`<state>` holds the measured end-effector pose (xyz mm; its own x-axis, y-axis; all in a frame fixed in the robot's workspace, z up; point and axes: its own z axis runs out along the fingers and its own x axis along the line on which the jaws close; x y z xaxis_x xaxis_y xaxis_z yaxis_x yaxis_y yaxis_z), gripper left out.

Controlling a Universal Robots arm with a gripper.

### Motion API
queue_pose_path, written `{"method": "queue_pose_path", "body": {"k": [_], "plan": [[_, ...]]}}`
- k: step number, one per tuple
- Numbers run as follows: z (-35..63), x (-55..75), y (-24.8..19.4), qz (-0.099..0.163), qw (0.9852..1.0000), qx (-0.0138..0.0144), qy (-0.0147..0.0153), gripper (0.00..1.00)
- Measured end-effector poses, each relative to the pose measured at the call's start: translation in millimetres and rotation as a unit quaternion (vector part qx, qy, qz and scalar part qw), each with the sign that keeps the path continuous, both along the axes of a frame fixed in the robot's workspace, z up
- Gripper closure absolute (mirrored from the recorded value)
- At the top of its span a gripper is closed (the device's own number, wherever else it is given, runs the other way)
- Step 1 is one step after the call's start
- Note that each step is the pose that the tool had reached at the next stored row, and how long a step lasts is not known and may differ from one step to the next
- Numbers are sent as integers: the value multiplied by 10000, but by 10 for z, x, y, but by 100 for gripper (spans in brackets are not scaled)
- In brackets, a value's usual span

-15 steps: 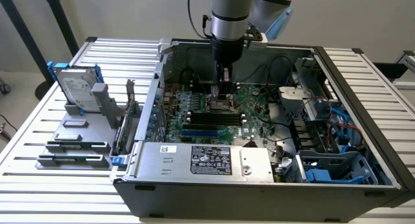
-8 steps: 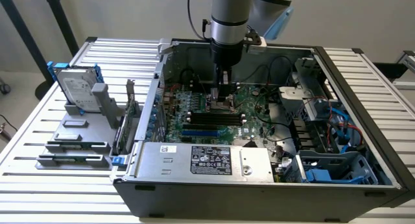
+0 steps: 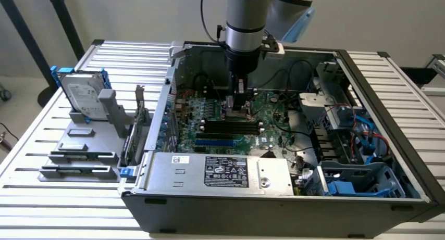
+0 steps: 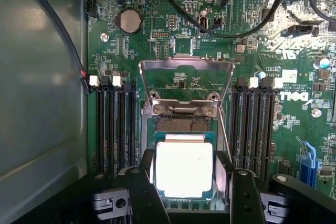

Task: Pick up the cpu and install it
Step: 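Place the cpu into insertion slot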

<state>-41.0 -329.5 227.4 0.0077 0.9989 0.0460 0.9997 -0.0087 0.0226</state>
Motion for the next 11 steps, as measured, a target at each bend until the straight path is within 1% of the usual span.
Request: {"method": "queue_pose_path", "body": {"k": [7, 11], "plan": [[-83, 6, 4, -16, 10000, 58, 0, 45], [-123, 7, 5, -34, 10000, 66, 4, 45]]}}
